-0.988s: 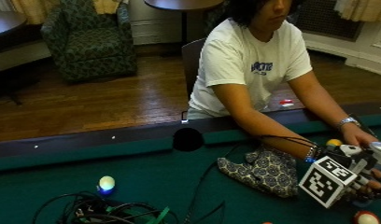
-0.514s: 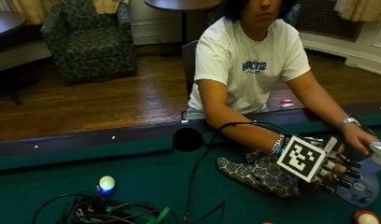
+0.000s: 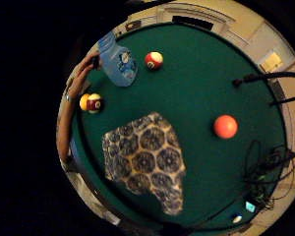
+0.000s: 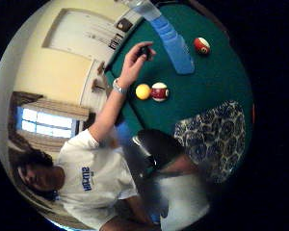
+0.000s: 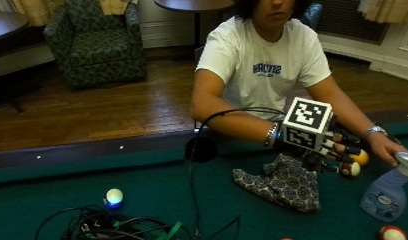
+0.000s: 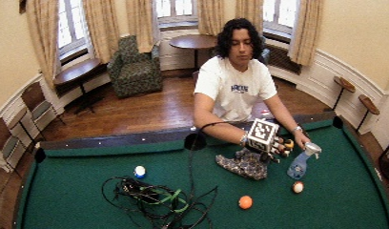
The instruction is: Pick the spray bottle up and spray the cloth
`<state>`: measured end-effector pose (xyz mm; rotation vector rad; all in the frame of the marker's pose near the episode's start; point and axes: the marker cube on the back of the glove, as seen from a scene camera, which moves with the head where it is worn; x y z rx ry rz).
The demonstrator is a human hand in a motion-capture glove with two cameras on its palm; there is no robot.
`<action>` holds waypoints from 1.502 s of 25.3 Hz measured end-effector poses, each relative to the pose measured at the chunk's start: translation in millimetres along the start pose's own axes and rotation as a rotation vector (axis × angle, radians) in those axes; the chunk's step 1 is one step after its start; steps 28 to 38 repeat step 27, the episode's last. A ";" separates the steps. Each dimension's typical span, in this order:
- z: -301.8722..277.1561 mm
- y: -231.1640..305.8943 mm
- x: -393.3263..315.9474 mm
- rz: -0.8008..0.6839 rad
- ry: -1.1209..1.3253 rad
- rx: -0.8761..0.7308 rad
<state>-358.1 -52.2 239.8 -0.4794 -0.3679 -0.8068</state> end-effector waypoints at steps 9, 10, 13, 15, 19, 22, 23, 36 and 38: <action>-63.7 40.2 -25.8 -0.027 0.268 -0.063; -69.7 43.0 -27.6 -0.027 0.283 -0.063; -90.4 51.7 -32.8 -0.024 0.310 -0.054; -105.5 57.2 -36.2 -0.019 0.312 -0.037; -133.2 66.8 -42.5 0.006 0.307 -0.011; -152.8 73.6 -46.8 0.023 0.338 -0.004; -158.9 75.7 -48.2 0.029 0.349 -0.002; -174.1 80.2 -51.4 0.048 0.370 0.002; -174.1 80.2 -51.4 0.048 0.370 0.002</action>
